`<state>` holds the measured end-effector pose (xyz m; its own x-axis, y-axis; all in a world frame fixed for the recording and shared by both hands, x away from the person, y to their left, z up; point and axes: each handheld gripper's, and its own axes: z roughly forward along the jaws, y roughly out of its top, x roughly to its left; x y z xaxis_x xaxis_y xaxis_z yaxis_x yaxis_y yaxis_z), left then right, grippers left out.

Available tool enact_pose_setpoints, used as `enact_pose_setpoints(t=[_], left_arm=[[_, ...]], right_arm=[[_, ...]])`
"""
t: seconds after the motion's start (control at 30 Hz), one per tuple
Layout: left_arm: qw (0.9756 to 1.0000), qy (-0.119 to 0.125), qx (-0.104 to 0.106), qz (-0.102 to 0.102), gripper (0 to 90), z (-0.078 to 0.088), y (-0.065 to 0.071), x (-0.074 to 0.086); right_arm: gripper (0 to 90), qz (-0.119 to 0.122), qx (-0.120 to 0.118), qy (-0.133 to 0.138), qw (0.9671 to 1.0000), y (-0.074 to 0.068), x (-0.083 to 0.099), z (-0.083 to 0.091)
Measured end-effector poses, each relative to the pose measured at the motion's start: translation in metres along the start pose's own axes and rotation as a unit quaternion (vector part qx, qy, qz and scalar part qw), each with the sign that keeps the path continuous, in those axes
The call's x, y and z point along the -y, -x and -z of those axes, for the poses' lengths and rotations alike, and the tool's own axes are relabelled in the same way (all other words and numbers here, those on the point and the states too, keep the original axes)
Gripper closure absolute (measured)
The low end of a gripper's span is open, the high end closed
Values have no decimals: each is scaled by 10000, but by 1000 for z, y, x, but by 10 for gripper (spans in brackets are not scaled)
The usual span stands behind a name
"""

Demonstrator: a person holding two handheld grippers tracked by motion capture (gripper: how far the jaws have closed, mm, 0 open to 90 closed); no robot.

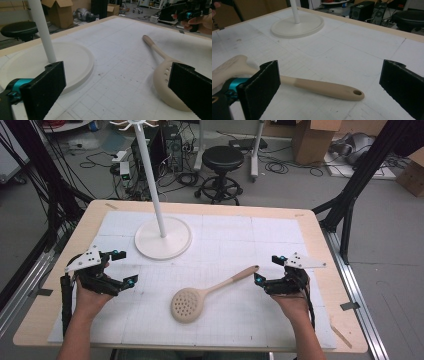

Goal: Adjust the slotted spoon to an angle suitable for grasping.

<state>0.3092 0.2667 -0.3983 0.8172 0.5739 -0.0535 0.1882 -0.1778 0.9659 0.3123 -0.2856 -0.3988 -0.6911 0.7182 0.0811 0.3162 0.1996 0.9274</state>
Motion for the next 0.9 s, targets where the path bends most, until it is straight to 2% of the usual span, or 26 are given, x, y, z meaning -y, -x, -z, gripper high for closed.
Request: enact_pose_setpoints(t=[0.23, 0.3, 0.33, 0.4, 0.53, 0.67, 0.73, 0.77, 0.9], left_arm=[[10000, -8, 20, -13, 20, 0, 1, 0], [10000, 69, 40, -4, 19, 0, 1, 0], [9999, 85, 57, 4, 20, 0, 1, 0], [10000, 40, 57, -7, 20, -1, 1, 0], [9999, 103, 68, -17, 20, 0, 1, 0], [9999, 134, 65, -11, 20, 2, 0, -1], [9998, 164, 73, -25, 20, 3, 0, -1], [9998, 182, 72, -4, 20, 3, 1, -2], [9998, 149, 98, -50, 20, 1, 1, -2]], right_arm=[[29, -5, -69, -85, 9999, 0, 0, -4], [75, -1, -67, -172, 9998, 0, -1, -6], [120, 31, -45, -248, 9997, 0, -2, -8], [347, 66, -269, -356, 9990, 0, -5, -10], [511, 208, -229, -621, 9976, 0, -11, -21], [684, 440, -29, -867, 9953, 2, -15, -36], [829, 599, 106, -1046, 9927, 2, -17, -45], [879, 640, 95, -1103, 9918, 3, -17, -49], [900, 529, 91, -1418, 9884, 6, -14, -69]])
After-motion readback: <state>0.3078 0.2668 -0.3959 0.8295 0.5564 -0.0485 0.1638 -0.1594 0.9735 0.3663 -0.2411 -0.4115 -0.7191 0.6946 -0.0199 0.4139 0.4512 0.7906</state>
